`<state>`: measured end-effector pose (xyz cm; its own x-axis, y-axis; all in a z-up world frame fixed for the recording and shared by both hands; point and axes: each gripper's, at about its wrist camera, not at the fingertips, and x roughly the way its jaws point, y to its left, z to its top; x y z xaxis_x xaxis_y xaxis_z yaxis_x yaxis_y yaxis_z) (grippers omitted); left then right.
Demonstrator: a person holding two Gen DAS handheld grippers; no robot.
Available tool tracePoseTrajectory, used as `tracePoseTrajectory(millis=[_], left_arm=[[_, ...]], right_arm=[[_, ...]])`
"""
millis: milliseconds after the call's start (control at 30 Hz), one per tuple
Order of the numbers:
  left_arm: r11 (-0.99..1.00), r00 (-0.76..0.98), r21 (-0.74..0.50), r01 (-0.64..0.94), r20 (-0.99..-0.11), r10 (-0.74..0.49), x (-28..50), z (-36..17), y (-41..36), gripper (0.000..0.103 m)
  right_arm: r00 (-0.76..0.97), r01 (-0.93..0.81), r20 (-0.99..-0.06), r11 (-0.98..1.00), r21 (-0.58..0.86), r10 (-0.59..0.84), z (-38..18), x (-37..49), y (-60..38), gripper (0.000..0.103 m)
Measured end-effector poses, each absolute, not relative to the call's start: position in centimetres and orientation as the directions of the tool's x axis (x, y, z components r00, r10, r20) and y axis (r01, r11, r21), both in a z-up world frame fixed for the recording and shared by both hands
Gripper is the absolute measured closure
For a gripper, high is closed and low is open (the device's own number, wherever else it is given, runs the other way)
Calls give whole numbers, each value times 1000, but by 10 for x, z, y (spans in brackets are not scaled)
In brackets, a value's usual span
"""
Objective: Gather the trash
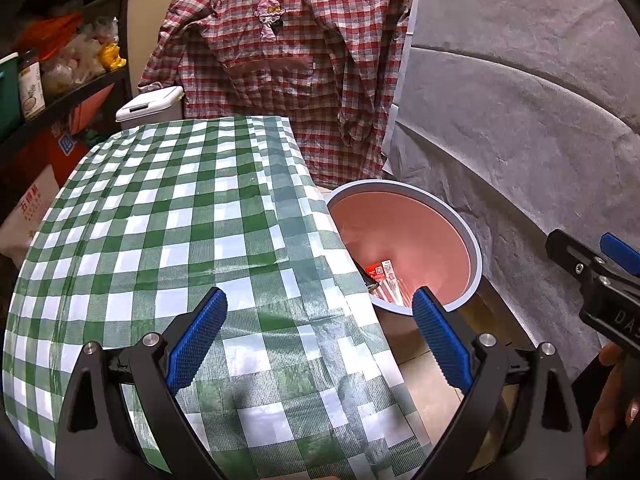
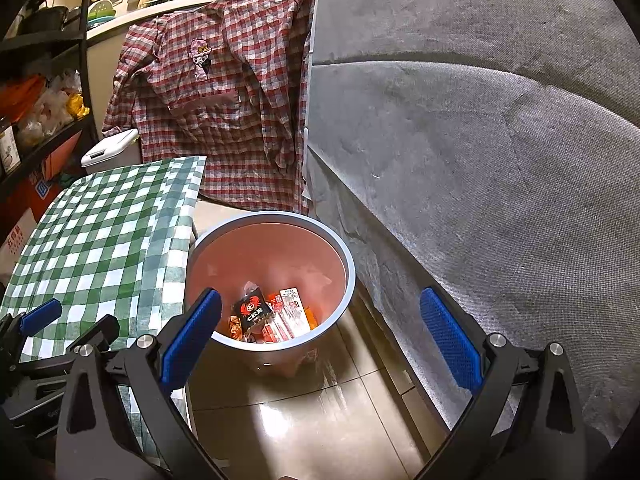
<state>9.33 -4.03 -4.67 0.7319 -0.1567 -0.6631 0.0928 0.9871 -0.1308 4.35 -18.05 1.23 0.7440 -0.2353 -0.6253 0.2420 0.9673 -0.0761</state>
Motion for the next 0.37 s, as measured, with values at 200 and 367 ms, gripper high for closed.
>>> tracePoseTrajectory(millis=[200, 367], left_arm=[[987, 730, -132, 93, -665, -158, 94, -46, -39, 9], [987, 731, -127, 95, -664, -156, 94, -46, -39, 9]], right_arm=[[744, 241, -625, 968, -76, -234, 13, 43, -179, 5], [745, 240, -625, 968, -76, -234, 14, 44, -180, 5]])
